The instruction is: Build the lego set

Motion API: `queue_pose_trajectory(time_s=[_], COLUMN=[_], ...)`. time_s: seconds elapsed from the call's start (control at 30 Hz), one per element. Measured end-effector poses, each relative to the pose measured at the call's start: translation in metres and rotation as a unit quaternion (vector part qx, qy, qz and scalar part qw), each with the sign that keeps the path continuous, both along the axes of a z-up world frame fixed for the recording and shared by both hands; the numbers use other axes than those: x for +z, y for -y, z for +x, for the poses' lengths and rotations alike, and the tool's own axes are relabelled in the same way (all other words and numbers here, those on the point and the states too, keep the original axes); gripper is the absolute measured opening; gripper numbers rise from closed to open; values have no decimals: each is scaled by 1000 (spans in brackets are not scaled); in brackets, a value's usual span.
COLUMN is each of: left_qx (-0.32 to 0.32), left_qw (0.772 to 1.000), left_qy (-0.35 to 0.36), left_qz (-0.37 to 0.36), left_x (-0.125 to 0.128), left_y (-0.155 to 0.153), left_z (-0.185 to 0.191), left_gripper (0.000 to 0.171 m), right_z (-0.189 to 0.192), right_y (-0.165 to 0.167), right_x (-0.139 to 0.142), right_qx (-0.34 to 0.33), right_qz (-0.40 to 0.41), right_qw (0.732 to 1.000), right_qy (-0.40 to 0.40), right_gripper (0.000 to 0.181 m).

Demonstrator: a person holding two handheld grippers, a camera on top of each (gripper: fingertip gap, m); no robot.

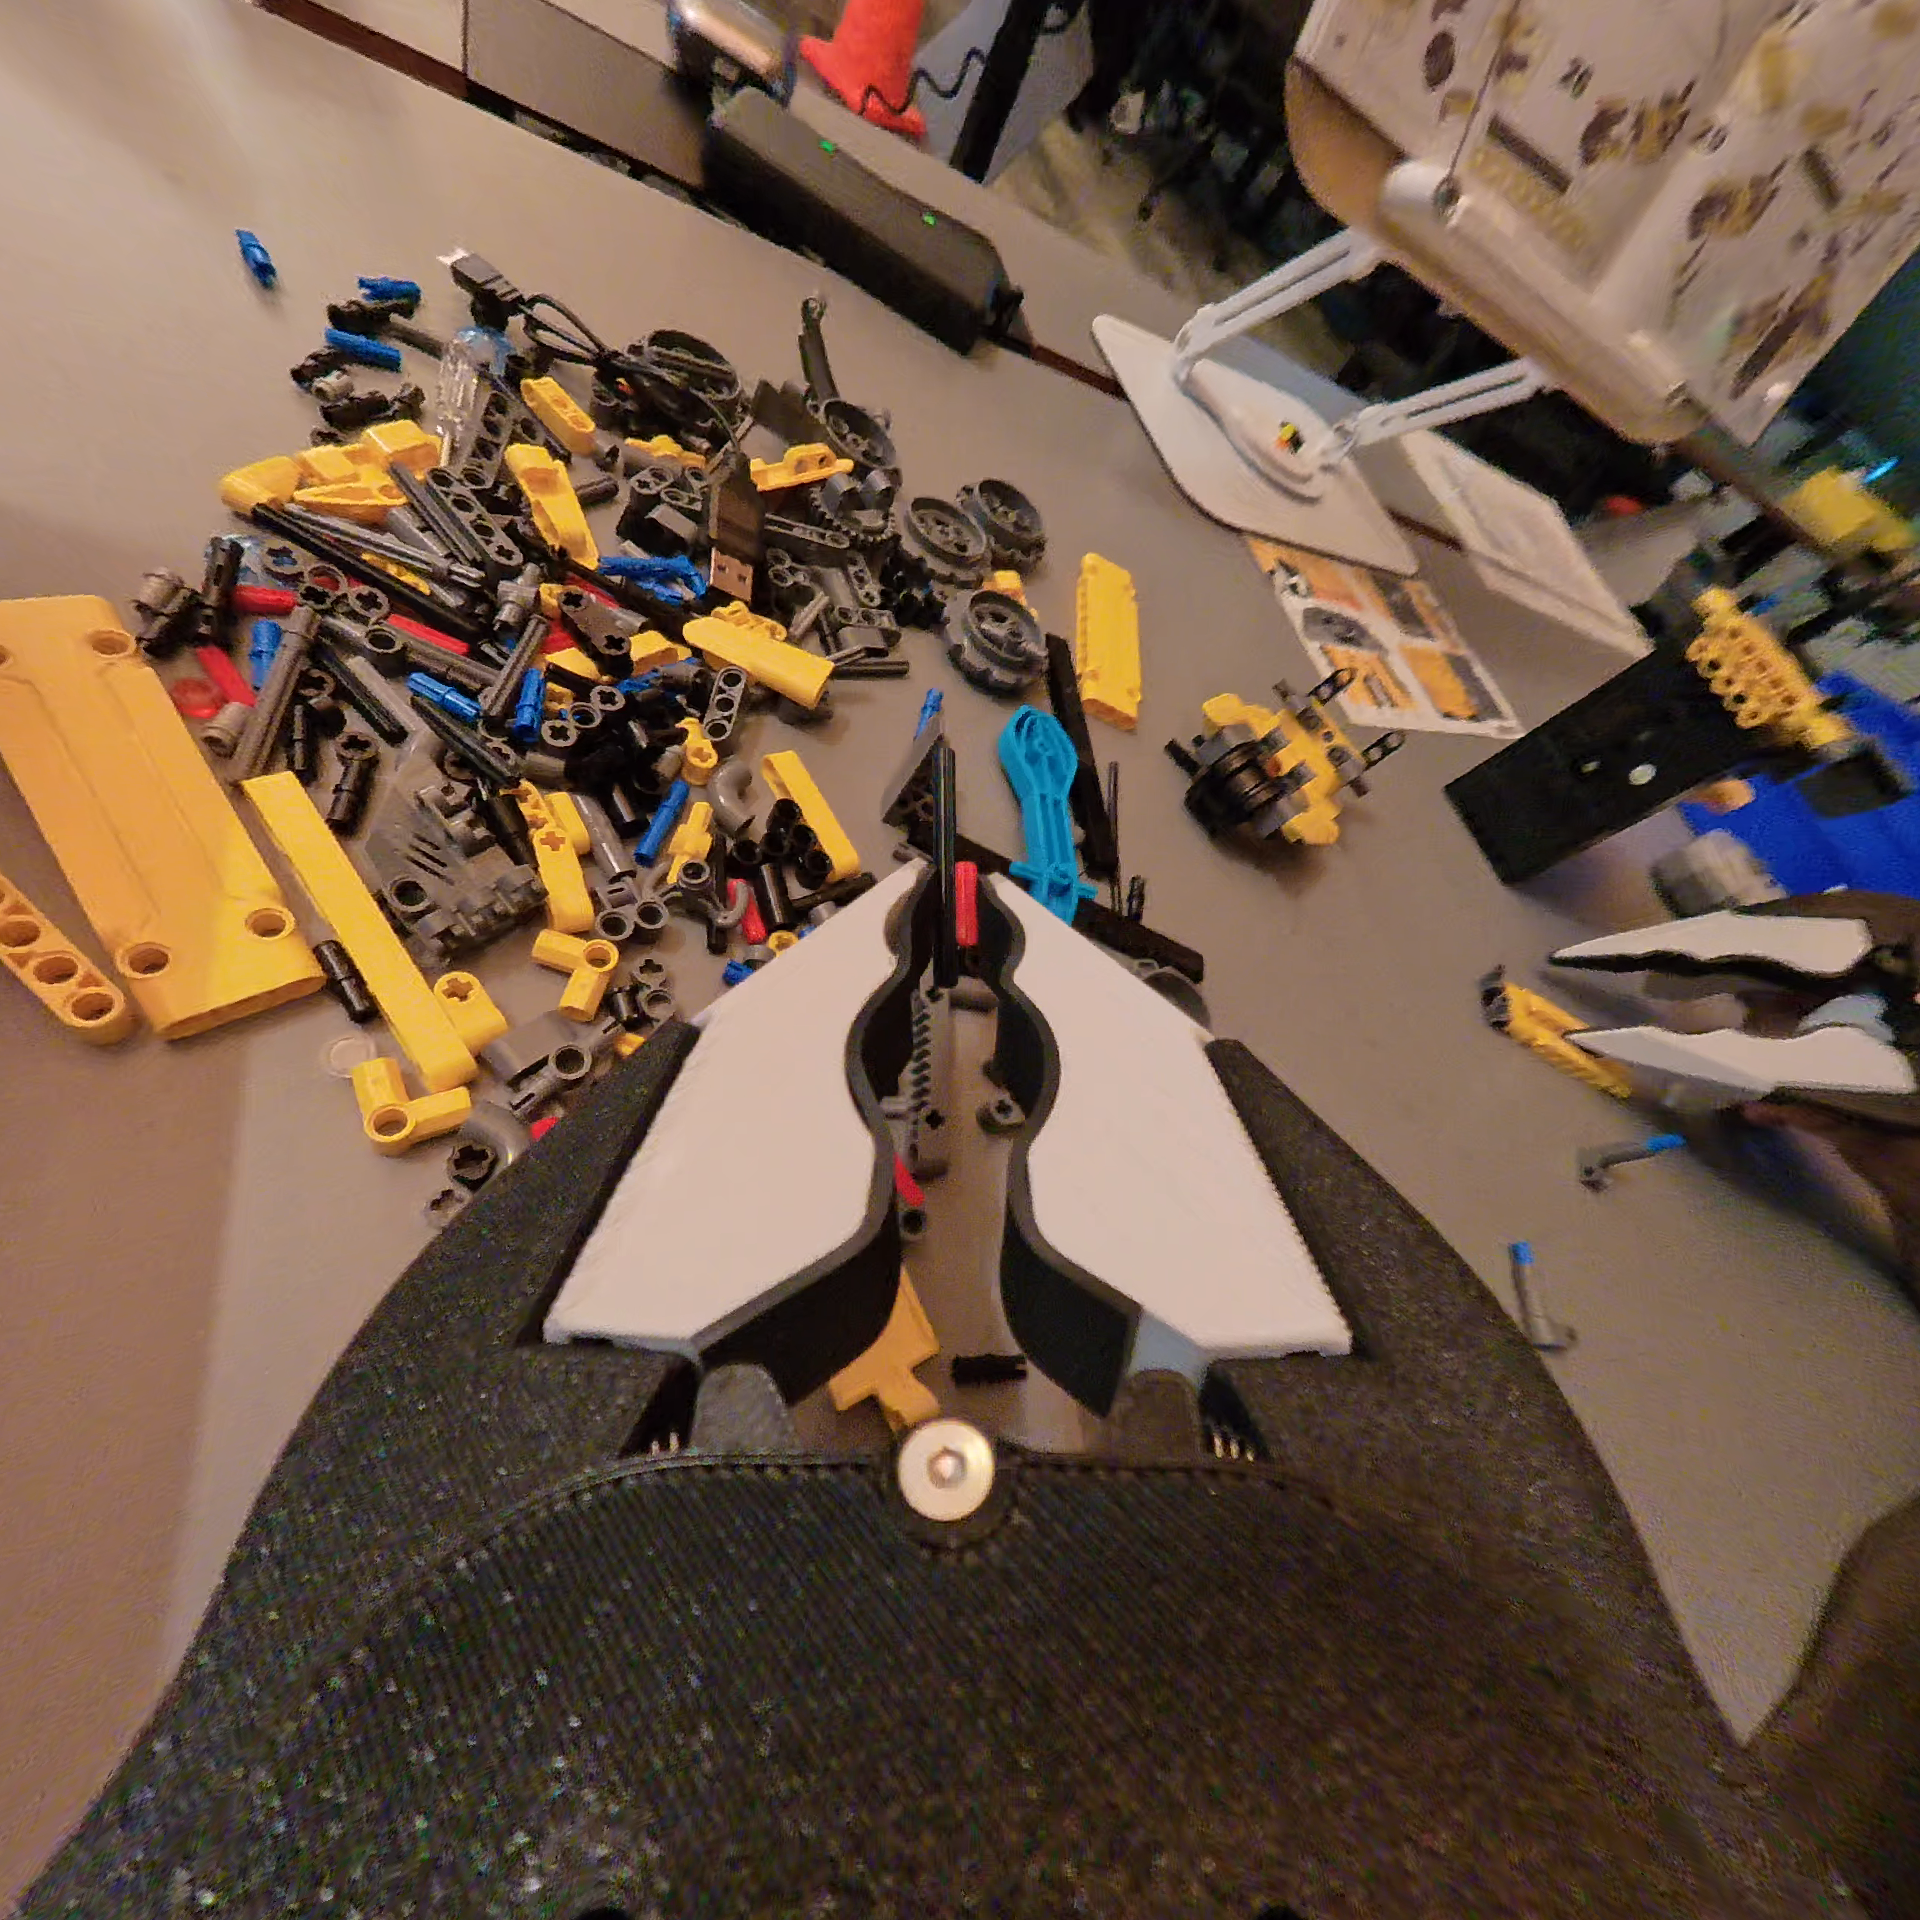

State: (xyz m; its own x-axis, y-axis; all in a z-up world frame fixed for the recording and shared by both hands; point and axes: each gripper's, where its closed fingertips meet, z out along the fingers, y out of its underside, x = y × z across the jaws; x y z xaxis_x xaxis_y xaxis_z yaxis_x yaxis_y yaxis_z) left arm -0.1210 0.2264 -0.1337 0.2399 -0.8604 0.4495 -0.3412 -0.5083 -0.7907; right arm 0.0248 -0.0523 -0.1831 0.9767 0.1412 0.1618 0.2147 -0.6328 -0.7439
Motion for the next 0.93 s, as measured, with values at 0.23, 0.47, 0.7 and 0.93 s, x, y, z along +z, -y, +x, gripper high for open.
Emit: queue_pose_trajectory(time_s=[0.23, 0.47, 0.7, 0.93], left_qx=[-26, -113, -184, -202], left_qw=[999, 993, 977, 965], left_qy=[-13, -25, -77, -121], left_qz=[21, 33, 80, 112], left_x=[0, 0, -21, -38], left_y=[19, 73, 126, 145], left_z=[12, 35, 57, 63], left_gripper=[1, 2, 2, 2], right_z=[-2, -4, -5, -6], right_y=[1, 2, 3, 4], right_x=[0, 0, 0, -1], right_qx=[5, 9, 14, 14], right_qz=[2, 2, 3, 2], right_qw=[1000, 1000, 999, 999], right_qy=[12, 24, 36, 31], right_gripper=[33, 33, 33, 33])
